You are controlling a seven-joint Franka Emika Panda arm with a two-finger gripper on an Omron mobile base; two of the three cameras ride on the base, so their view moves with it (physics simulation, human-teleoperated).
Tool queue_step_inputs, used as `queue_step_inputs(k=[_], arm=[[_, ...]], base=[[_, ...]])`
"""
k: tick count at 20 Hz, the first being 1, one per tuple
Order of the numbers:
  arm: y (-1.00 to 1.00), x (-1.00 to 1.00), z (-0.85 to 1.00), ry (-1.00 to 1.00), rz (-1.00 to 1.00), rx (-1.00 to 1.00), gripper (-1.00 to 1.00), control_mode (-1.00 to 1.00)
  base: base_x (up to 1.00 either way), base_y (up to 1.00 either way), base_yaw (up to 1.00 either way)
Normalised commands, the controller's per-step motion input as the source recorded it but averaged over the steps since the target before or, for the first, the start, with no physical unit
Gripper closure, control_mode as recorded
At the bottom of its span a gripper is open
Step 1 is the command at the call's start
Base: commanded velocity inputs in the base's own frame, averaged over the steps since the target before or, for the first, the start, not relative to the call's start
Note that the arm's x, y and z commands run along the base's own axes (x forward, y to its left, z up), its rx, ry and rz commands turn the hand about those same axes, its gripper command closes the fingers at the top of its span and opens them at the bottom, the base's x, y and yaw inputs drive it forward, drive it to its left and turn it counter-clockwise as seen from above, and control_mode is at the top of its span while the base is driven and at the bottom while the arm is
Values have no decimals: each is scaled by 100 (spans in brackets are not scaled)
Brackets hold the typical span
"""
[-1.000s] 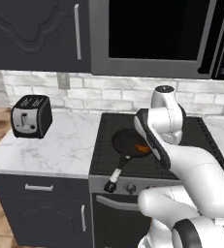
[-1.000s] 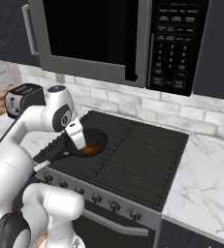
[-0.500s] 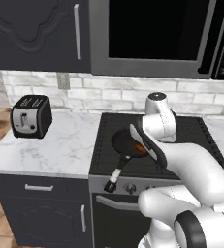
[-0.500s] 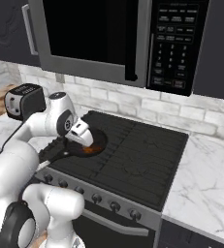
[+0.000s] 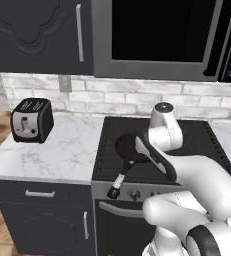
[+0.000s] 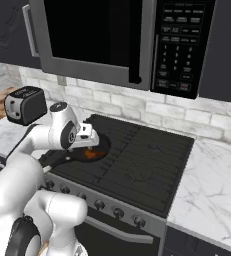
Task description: Take the chicken drumsticks from the pan and place one on each plate on the dining counter.
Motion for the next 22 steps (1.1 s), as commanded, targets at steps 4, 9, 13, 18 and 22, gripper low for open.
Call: queue_step_inputs(k=[4,9,13,18,22], arm=[[0,48,-28,8,39,-6,-100,-100],[0,70,-16,5,28,-4,-100,-100],[0,71,-15,7,21,-9,-100,-100],[12,24,-38,15,10,-16,-100,-100],[16,13,-40,16,3,-13,-100,-100]], base=[[0,0,0],[0,0,0],[0,0,0],[0,0,0],[0,0,0]])
